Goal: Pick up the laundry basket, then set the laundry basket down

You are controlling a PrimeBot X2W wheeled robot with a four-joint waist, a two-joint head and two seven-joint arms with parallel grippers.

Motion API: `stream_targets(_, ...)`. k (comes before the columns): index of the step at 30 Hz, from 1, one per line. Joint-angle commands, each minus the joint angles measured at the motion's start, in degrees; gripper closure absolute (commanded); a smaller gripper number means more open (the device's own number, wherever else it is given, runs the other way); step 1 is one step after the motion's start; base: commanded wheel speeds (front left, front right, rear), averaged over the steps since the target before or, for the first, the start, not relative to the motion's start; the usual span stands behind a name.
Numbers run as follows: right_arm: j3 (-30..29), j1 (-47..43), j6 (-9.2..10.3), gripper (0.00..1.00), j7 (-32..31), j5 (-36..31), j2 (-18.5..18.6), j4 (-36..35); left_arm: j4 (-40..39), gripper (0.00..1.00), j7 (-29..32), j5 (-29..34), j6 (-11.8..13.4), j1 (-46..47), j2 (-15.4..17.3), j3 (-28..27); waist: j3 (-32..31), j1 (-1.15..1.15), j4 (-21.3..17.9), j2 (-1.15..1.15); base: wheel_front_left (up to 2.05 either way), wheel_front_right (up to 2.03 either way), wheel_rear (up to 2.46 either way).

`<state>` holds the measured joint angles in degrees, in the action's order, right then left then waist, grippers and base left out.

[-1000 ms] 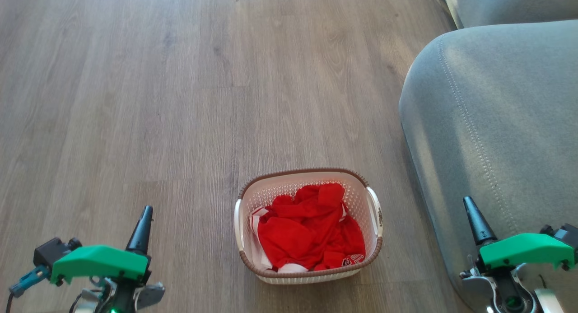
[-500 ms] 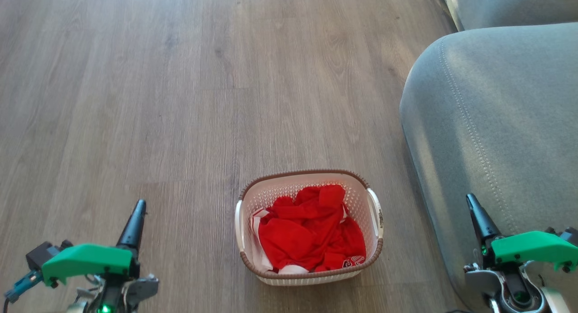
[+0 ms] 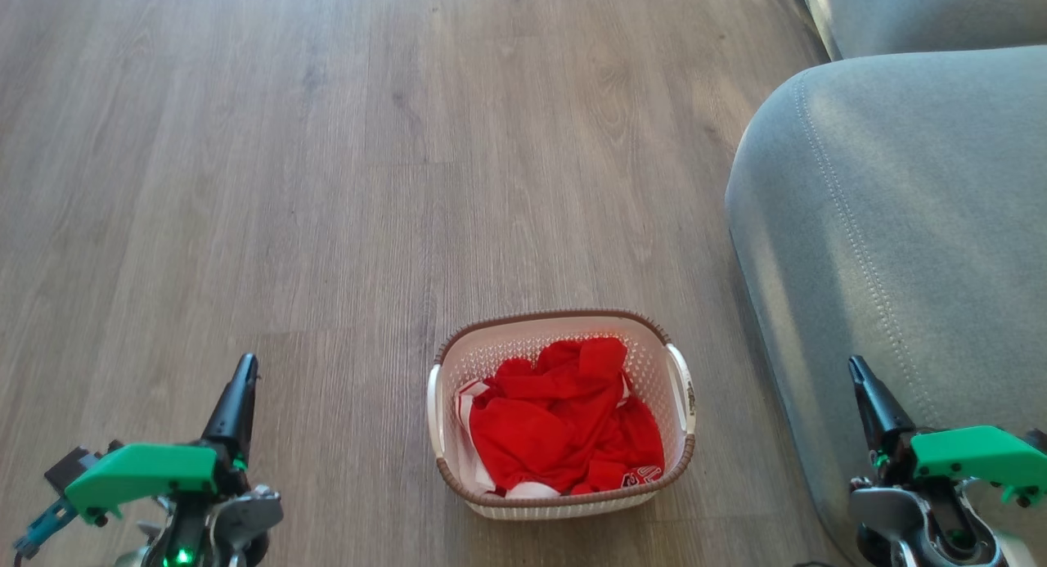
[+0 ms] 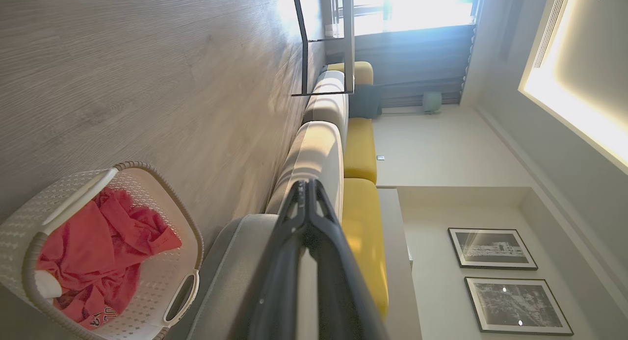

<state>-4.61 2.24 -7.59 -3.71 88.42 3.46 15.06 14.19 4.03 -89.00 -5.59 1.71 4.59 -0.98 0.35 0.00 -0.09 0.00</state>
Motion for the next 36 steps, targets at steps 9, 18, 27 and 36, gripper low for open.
stream_targets(9, 0.17, 3.75, 0.10, 1.00, -1.11, 5.48, 0.93, -1.16, -0.21, 1.00, 1.15, -4.53, -1.90, 4.34, -0.52, -3.90, -0.16, 0.00, 0.09, 0.00, 0.00, 0.00, 0.00)
stream_targets(18, -0.05, 3.77, 0.10, 1.00, -1.28, 5.29, 0.77, -1.14, -0.20, 1.00, 1.29, -4.38, -1.90, 4.36, -0.65, -4.08, -0.16, 0.00, 0.09, 0.00, 0.00, 0.00, 0.00)
stream_targets(27, -0.22, 3.79, 0.10, 1.00, -1.42, 5.15, 0.64, -1.13, -0.19, 1.00, 1.40, -4.26, -1.90, 4.37, -0.75, -4.22, -0.16, 0.00, 0.09, 0.00, 0.00, 0.00, 0.00)
stream_targets(36, -0.41, 3.80, 0.10, 1.00, -1.57, 4.99, 0.51, -1.12, -0.19, 1.00, 1.52, -4.14, -1.90, 4.38, -0.85, -4.37, -0.17, 0.00, 0.09, 0.00, 0.00, 0.00, 0.00)
